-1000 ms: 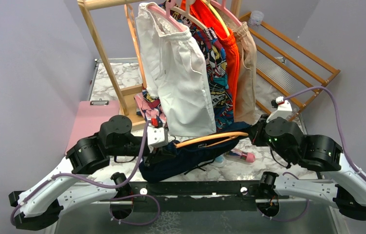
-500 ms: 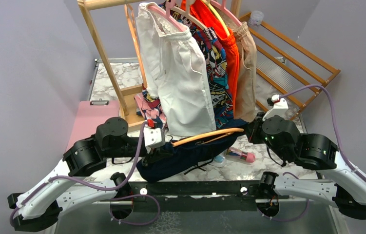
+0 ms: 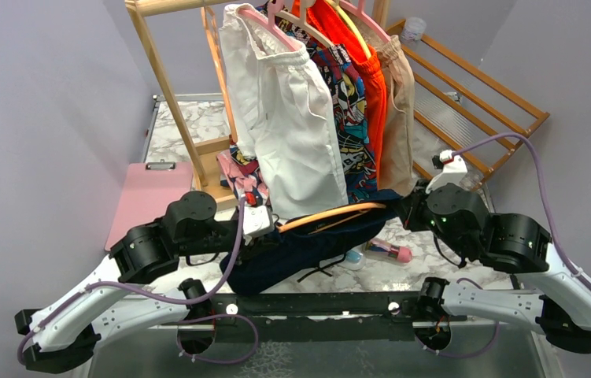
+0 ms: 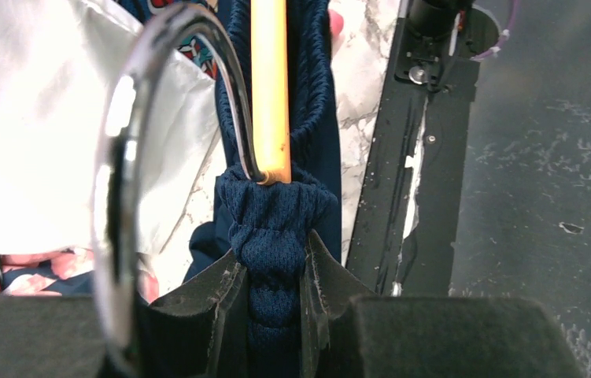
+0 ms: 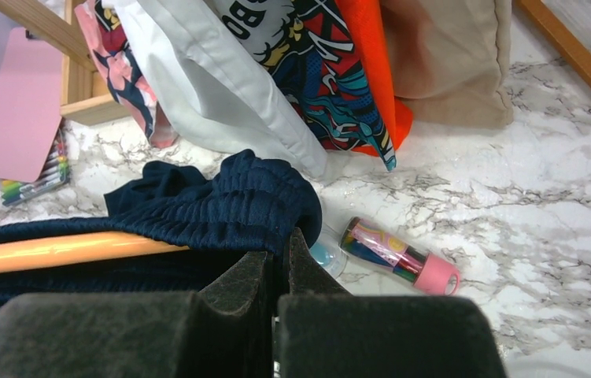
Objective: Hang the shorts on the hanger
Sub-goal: Hang the shorts on the hanger.
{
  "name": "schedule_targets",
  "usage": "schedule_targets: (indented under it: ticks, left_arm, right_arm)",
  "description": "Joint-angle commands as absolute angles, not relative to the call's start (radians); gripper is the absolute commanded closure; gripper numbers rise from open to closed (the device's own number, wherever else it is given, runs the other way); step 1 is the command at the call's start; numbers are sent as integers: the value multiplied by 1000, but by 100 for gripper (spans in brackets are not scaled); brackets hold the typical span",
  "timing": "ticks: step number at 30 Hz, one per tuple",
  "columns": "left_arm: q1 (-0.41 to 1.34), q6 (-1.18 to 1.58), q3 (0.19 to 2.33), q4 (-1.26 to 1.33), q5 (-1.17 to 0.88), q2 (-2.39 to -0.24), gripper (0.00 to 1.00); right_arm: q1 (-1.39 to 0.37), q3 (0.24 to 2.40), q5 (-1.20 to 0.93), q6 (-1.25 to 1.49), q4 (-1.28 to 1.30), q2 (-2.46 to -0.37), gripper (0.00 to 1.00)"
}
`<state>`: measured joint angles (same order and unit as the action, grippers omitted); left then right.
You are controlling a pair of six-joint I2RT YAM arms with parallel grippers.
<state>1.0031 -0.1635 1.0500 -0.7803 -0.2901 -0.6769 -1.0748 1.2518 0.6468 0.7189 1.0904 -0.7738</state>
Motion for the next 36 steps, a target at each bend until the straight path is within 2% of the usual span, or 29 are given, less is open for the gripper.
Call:
schedule_targets:
  ticks: [1,12,20,23,28,30,36]
  left_arm:
    - [1000,-169,1060,-804,-169,-689,100]
    - [1000,-153,1043,-755,-208,-780,100]
    - [1000,-125,1107,-622,-242,-793,100]
    - [1000,-152,1163,-600,-232,-789,100]
    - [1000,-142,1279,-579,-221,-840,100]
    - [1000,-123,1282,-553,-227,-852,100]
    - [1000,-59,1150,-417,-256,-807,100]
  right_arm:
    - [-1073,1341,651,684,1157,-798,99]
    - [-1073,1565,409,608,1204,-965,99]
    - [-1074,1729,211,540,1055,-1102,99]
    - [-1073,1856,132,505,1012,-1172,99]
    - [-1073,2187,-27,480,964,-1335,99]
    - [-1073,2140,-92,493,886,-1342,99]
    - [-1074,1726,-127,557,699,-1262,99]
